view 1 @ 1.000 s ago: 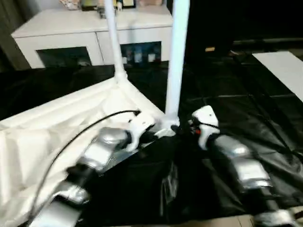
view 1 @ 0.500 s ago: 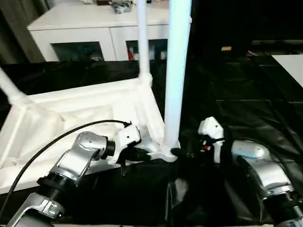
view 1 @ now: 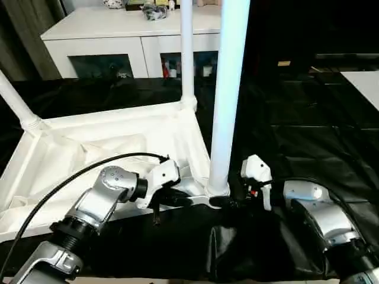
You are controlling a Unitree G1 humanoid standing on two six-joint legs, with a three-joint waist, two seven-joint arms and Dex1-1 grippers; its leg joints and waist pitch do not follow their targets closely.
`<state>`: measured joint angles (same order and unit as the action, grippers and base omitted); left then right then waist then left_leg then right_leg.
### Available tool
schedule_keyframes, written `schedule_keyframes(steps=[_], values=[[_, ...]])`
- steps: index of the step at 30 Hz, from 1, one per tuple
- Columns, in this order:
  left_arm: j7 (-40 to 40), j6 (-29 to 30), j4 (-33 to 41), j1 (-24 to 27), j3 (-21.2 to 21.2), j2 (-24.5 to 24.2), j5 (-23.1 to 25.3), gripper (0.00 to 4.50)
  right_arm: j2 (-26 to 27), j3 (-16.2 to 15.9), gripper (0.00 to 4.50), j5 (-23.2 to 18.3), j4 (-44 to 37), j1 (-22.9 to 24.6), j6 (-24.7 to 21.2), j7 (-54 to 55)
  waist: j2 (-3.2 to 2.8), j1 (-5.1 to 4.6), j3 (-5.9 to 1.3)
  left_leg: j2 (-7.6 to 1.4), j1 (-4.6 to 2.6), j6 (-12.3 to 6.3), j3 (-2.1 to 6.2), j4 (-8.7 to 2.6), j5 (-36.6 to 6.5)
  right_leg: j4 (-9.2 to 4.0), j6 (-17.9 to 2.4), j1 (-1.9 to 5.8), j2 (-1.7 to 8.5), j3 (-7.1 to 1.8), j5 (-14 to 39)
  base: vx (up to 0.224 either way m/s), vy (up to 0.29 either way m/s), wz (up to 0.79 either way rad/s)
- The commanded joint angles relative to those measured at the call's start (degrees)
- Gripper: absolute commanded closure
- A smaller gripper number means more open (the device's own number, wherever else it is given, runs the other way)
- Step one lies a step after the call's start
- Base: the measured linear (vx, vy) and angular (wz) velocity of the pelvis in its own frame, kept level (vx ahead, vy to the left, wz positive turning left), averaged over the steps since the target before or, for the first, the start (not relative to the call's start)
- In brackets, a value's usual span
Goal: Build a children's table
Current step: Rotate leg to tighten
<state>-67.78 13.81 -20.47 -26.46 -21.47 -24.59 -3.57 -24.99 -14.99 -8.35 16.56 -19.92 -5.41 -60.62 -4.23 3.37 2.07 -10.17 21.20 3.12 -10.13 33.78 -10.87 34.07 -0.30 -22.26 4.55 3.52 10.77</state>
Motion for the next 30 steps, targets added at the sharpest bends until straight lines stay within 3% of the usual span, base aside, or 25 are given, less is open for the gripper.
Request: schedule_keyframes(steps=[1, 4, 15, 20, 24, 27, 28, 30], values=[[-0.37, 0.39, -0.78, -0.15, -0.97, -0.14, 0.78, 4.5, 0.08, -0.34, 0.84, 0.27, 0.74, -0.9, 0.91, -0.79, 0.62, -0.21, -2.99, -2.9, -0.53, -3.75, 0.9, -4.22, -13.01, -3.83, -13.81, 2.35, 3.66, -2.45, 10.5, 0.0, 0.0, 0.0], [-0.33, 0.37, -0.92, -0.2, -0.8, -0.09, 0.82, 4.5, 0.8, 0.35, 0.84, -0.61, 1.76, -1.64, 0.63, -0.86, 0.53, -0.21, -2.95, -2.9, -0.56, -3.54, 0.94, -4.27, -13.75, -3.94, -13.61, 2.32, 3.68, -2.43, 12.13, 0.0, 0.0, 0.0], [-0.39, 0.96, -0.95, 0.16, -0.74, -0.18, 0.77, 4.5, 2.16, 1.46, 1.77, -2.95, 2.38, -1.45, -1.34, -1.58, 0.56, -0.19, -3.04, -2.93, -0.52, -3.82, 0.92, -4.19, -12.84, -3.81, -13.91, 2.36, 3.67, -2.39, 10.96, 0.0, 0.0, 0.0], [0.07, 1.34, -0.95, 0.33, -0.62, 0.15, 0.7, 4.5, 3.12, 2.25, 1.81, -3.25, 2.37, -1.06, -1.86, -0.11, 0.55, -0.27, -2.96, -2.9, -0.53, -3.31, 0.95, -4.29, -13.75, -3.99, -13.41, 2.34, 3.68, -2.41, 12.89, 0.0, 0.0, 0.0], [4.19, 2.37, -2.56, -0.17, 0.03, 1.95, 1.73, 4.5, 5.82, 3.38, 1.81, -0.49, 3.79, -0.37, -1.71, 7.67, 0.64, -0.58, -2.89, -2.81, -0.56, -2.48, 1.0, -4.4, -14.36, -4.15, -13.07, 2.27, 3.69, -2.41, 14.03, 0.0, 0.0, 0.0], [15.31, 2.88, -8.26, -2.86, 1.75, 6.57, 4.5, 4.5, 10.15, 5.13, 1.81, 4.82, 6.87, -0.82, -3.17, 24.24, 0.58, -0.99, -2.62, -2.68, -0.76, -1.18, 1.04, -4.59, -15.81, -4.56, -11.89, 1.98, 3.65, -2.39, 17.54, 0.0, 0.0, 0.0], [15.97, 2.87, -8.58, -3.03, 1.88, 6.85, 4.61, 4.5, 10.36, 5.24, 1.81, 5.14, 7.07, -0.87, -3.38, 25.22, 0.88, -1.35, -2.43, -2.46, -0.76, -0.41, 1.07, -4.65, -16.75, -4.76, -11.13, 1.96, 3.57, -2.34, 19.74, 0.0, 0.0, 0.0], [21.65, 3.97, -11.7, -4.74, 3.03, 9.69, 5.21, 4.5, 13.01, 7.42, 1.81, 7.6, 9.28, -1.41, -6.02, 36.42, 0.8, -1.67, -2.44, -2.34, -0.88, 0.12, 1.23, -4.72, -17.76, -5.06, -9.96, 1.78, 3.69, -2.36, 22.62, 0.0, 0.0, 0.0]])
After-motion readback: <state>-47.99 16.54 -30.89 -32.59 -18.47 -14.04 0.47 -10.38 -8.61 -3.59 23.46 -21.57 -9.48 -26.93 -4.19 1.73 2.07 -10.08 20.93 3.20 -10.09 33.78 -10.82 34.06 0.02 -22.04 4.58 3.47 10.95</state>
